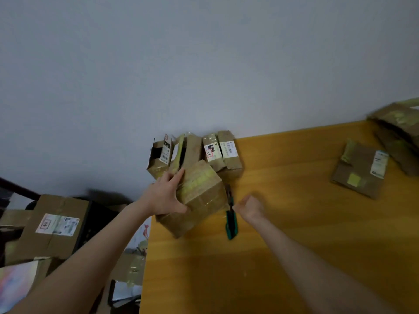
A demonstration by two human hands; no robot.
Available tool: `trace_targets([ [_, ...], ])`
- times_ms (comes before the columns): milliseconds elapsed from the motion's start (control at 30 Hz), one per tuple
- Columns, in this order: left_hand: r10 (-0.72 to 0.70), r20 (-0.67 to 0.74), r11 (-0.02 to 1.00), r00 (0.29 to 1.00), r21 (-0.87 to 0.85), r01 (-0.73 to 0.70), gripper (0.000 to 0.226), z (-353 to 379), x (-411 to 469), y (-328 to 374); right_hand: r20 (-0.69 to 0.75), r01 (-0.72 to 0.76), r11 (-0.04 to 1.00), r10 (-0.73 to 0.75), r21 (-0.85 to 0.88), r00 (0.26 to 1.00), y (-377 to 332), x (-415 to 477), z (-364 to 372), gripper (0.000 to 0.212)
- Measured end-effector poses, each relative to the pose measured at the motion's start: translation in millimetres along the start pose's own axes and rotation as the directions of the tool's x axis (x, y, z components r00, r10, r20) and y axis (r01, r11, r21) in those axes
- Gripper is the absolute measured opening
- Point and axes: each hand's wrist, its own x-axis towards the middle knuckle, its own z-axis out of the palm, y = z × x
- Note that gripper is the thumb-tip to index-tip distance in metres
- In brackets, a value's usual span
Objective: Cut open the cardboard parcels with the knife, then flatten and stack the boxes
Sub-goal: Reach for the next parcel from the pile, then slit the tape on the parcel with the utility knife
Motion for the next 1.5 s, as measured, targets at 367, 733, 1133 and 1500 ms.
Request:
trace_targets([
  [367, 0.142, -0.003, 0.973, 0.99, 0.186, -0.139, 0.136, 42.8, 16.6, -52.2, -0.091, -0.093, 0.976, 0.076, -0.196, 0.993, 3.2, 5.5, 53.8, 0.038],
  [733, 0.351, 0.076, 0.823, 0.933, 0.45, -0.346, 0.134, 64.9, 38.5, 23.8, -0.021, 0.019, 0.882, -0.01, 0.471, 1.0, 39.6, -23.6, -20.0, 0.054],
  [1133, 0.255, -0.028, 0.904, 0.967, 0.362, -0.228, 0.118, 73.6, 33.4, 51.4, -0.103, 0.096, 0.901, -0.057, 0.424, 0.993, 32.6, -49.4, -9.6, 0.032],
  [1500, 0.21, 0.004, 0.926, 0.978, 0.32, -0.2, 0.127, 65.3, 42.7, 51.3, -0.189, 0.185, 0.977, -0.163, 0.104, 0.968, 56.0, -89.4, -11.8, 0.045],
])
